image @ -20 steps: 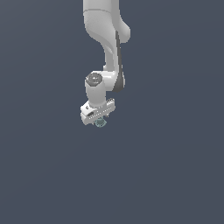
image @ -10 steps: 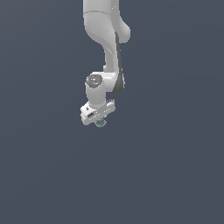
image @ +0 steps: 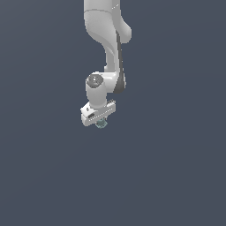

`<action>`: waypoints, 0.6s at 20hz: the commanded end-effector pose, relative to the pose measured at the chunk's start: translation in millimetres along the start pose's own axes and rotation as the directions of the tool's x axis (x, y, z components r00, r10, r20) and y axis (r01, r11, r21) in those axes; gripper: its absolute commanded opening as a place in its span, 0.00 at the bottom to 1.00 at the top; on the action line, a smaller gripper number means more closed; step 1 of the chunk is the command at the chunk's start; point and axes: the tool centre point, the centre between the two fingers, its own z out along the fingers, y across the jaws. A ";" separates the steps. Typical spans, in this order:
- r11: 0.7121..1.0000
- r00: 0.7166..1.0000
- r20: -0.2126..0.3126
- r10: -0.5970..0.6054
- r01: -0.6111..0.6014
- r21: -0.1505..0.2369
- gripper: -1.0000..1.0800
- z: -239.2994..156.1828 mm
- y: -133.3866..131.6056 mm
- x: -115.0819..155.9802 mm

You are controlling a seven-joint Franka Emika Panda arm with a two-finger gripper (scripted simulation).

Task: Pick up the object and move it to a goal position.

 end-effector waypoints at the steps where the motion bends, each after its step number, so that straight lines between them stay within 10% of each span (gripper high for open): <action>1: 1.000 1.000 -0.001 0.000 0.000 -0.001 0.00 -6.4 2.7 2.2; 12: 1.000 1.000 -0.001 -0.001 0.001 0.000 0.00 -68.9 28.6 23.6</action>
